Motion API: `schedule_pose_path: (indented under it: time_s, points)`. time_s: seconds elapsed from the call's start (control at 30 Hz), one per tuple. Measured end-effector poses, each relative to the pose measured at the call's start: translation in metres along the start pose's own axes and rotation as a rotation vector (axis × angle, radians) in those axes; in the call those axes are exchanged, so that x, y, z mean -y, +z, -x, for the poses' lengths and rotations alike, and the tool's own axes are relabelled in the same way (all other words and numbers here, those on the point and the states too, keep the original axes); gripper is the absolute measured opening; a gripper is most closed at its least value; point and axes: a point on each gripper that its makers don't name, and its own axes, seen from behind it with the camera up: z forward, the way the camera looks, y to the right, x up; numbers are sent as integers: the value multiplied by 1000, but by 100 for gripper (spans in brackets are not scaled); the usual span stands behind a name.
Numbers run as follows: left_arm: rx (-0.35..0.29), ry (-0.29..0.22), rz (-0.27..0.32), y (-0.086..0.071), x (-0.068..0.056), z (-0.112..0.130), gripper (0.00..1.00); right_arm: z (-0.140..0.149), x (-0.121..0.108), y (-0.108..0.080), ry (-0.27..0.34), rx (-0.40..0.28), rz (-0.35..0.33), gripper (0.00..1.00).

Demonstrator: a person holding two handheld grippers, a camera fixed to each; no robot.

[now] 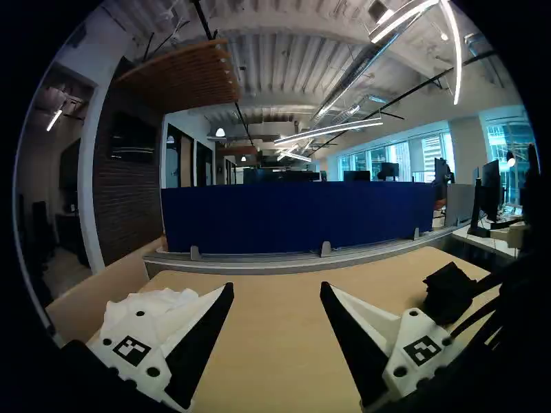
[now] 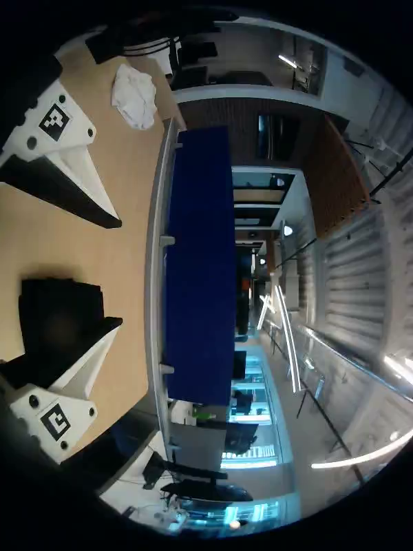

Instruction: Fold towel

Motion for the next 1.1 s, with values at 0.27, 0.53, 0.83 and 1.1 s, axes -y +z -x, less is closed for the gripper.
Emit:
schedule_pose_path:
  time_s: [0.27,0.53,0.83,1.1]
  points:
    - [-53,13,-26,11,6,22,93,10,17,15,8,21,-26,100]
    - [-94,63,-38,20,10,56,93,18,21,33,-19,27,-15,100]
    - [-110,63,-44,28,20,104,93,34,27,53,-24,11,-11,100]
    - [-99,49,-51,36,29,136,93,60,35,68,-41,36,-22,100]
